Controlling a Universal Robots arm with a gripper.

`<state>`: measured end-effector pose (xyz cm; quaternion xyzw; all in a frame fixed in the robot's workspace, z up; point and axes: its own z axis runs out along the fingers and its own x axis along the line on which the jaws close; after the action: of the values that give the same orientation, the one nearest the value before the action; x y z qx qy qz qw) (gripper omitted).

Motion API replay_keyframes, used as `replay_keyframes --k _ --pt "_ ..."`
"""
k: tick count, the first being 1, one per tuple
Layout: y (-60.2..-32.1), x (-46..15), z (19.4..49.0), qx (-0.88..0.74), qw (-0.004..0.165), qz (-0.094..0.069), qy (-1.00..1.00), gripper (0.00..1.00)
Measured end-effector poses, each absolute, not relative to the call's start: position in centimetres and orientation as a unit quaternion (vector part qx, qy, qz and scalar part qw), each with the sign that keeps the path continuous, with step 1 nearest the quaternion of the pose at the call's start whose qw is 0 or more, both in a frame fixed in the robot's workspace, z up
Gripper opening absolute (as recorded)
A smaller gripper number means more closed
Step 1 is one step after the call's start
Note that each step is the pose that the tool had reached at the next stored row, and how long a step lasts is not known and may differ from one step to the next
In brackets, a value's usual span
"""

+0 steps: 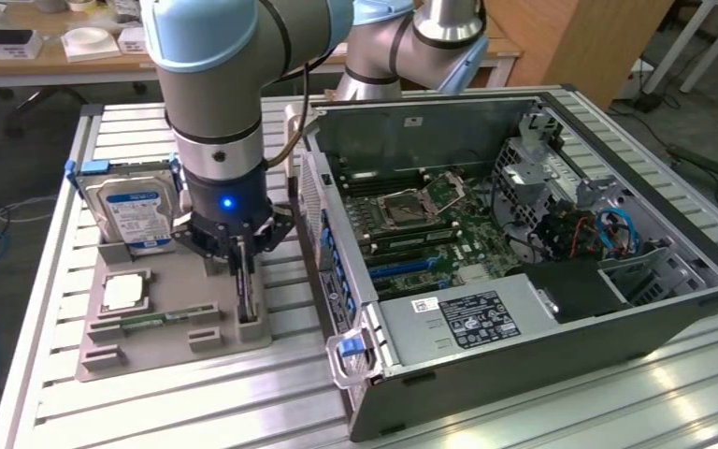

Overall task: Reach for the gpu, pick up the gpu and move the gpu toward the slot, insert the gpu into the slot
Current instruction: 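Pick up the gpu and move the gpu toward the slot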

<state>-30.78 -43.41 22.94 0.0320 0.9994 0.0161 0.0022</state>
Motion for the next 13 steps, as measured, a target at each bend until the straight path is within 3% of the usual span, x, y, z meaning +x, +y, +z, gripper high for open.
replay_keyframes --k 6,13 --pt "-43.4 -30.8 23.0 0.032 0.002 0.016 0.999 0.26" --pt "-43.4 -30.8 25.0 0.032 0.002 0.012 0.999 0.26"
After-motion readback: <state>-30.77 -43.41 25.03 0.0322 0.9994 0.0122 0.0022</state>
